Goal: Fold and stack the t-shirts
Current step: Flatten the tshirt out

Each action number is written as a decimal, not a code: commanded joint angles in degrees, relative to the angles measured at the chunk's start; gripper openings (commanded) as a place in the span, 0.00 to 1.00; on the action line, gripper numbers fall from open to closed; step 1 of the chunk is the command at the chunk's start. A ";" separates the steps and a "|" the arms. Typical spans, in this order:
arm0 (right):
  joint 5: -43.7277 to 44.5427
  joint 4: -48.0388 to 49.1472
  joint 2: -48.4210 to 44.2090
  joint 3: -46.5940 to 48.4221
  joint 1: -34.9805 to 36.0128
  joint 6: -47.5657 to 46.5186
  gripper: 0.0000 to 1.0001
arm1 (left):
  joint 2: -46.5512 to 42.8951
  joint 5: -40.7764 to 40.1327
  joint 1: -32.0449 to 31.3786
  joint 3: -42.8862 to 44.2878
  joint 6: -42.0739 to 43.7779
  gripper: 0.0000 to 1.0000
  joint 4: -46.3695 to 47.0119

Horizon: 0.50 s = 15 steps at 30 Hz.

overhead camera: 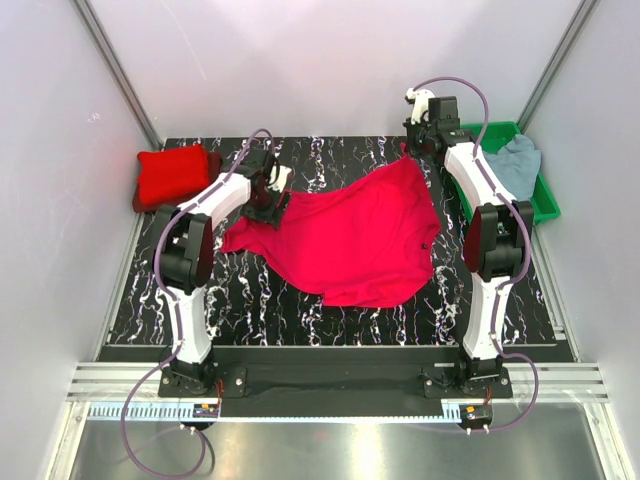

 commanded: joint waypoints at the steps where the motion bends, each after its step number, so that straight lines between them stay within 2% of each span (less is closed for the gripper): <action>1: -0.79 1.85 -4.13 0.05 0.51 -0.11 0.00 | -0.65 0.07 0.69 2.51 -0.62 0.68 1.45; 5: -0.88 1.94 -4.05 0.05 0.60 0.07 0.00 | -0.48 -1.42 1.22 1.37 -0.18 0.66 3.73; 8: -0.79 1.85 -4.05 -0.12 0.60 0.07 0.00 | 1.54 -1.25 1.74 2.24 -0.18 0.59 3.31; 12: -0.35 2.02 -4.48 -0.65 0.60 -0.28 0.00 | 3.56 0.85 2.10 3.38 -0.35 0.46 3.12; 15: 0.09 2.37 -4.75 -1.44 0.60 -0.90 0.00 | 4.01 1.65 2.10 4.35 -0.62 0.24 2.51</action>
